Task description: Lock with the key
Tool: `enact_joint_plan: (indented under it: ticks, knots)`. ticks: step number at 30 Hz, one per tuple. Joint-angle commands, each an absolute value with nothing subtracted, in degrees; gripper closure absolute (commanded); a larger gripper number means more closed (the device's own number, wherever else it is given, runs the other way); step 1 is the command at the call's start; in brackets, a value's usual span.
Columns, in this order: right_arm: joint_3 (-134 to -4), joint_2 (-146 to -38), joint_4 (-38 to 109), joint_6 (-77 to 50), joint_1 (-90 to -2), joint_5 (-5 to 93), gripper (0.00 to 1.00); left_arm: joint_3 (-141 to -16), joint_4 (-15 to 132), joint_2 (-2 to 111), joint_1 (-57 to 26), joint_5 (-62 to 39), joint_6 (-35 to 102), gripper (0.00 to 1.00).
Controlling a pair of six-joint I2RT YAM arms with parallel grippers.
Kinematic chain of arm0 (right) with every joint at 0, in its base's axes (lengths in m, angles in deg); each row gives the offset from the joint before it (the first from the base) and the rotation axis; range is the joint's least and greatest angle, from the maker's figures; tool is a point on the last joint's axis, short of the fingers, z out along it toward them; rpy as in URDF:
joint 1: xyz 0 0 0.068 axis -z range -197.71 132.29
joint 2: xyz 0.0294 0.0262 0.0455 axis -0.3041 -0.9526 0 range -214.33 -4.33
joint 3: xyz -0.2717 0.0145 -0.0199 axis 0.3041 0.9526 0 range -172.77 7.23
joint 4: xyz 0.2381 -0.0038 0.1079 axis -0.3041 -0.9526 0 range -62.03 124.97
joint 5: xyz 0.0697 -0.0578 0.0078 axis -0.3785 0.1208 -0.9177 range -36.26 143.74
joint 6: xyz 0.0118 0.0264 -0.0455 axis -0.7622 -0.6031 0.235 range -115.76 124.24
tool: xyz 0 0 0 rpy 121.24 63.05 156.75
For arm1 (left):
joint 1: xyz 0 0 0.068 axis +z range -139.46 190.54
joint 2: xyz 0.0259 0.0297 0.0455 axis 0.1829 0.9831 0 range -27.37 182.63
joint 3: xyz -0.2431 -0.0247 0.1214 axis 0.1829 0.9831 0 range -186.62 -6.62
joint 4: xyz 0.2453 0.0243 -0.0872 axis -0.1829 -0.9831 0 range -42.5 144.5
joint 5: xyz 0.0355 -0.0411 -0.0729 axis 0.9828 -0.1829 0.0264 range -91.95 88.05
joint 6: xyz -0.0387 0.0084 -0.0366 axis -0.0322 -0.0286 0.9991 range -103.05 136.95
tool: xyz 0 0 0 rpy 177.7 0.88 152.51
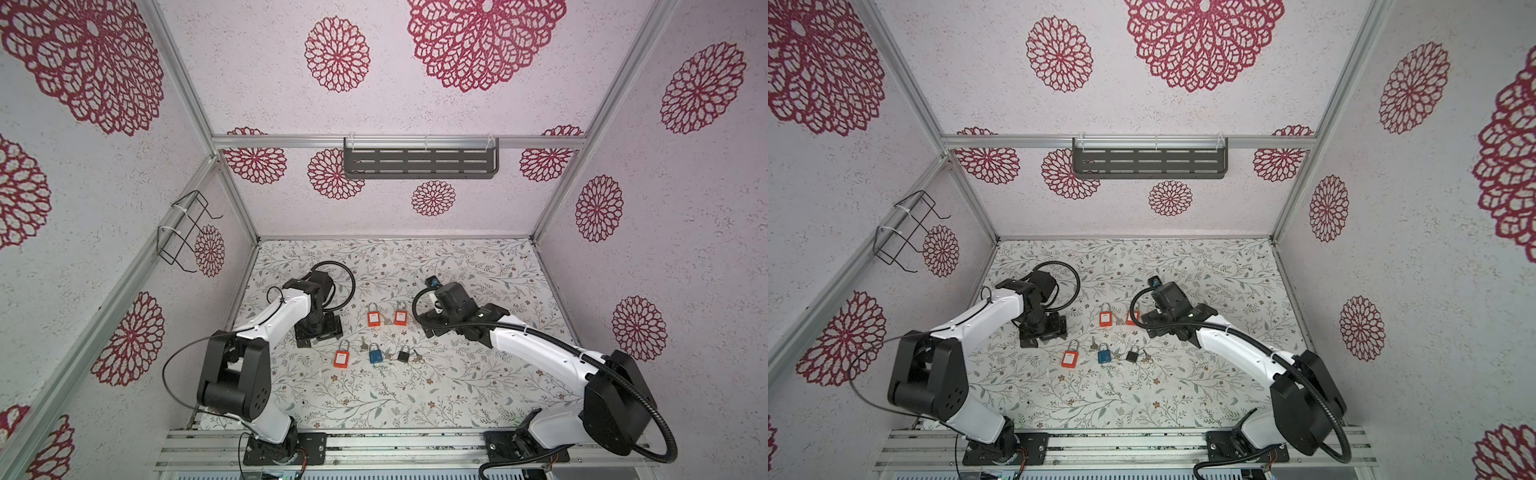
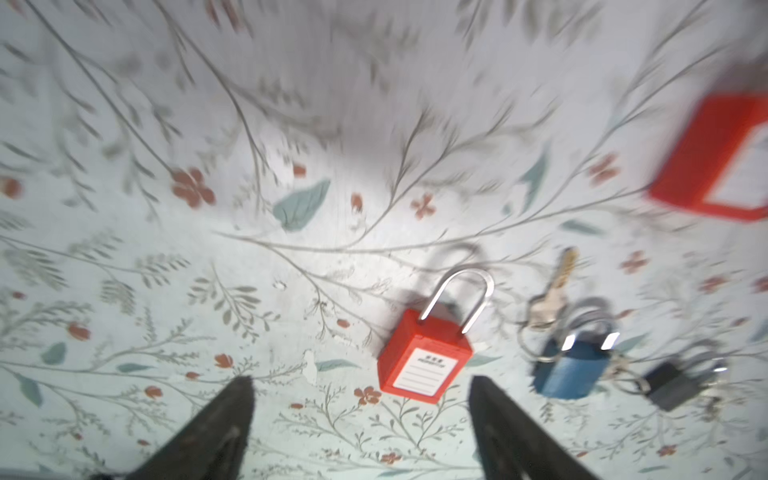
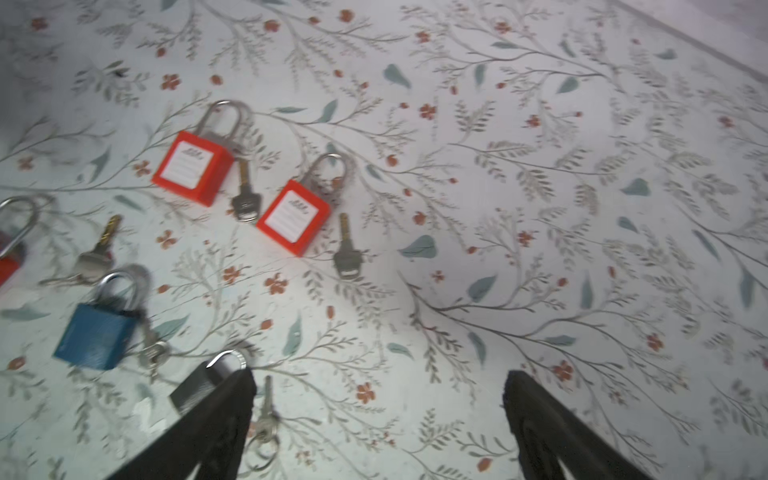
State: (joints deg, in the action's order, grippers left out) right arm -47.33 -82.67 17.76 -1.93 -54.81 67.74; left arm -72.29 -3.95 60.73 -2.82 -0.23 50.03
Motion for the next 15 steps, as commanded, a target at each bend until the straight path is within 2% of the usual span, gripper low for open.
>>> enact_joint_plan:
  ticks: [1,4,7,9,11,15]
  knots:
    - [-41.54,-76.96,29.8,3.25,-47.7,75.47,0.01,-72.4,4.83,53.97,-0.14,8.96,45.99,0.03]
    - [-32.56,-73.54,44.2,5.58,-38.98,75.86,0.01,-65.16,19.9,46.99,3.24,13.16,38.74,0.03]
    - [-23.97,-73.79,59.57,5.19,-30.65,74.53,0.01,-51.89,44.76,40.87,7.76,11.02,30.05,0.03]
    - [-20.56,-76.28,65.87,2.98,-25.09,70.55,0.01,-42.23,64.72,39.41,8.74,13.9,24.59,0.03]
    - [-16.95,-79.0,73.88,3.03,-22.37,68.33,0.01,-36.32,79.56,41.81,10.6,14.11,23.41,0.03]
    - [-9.6,-84.72,93.35,5.4,-20.79,63.02,0.01,-33.24,91.79,49.84,13.34,10.94,20.07,0.03]
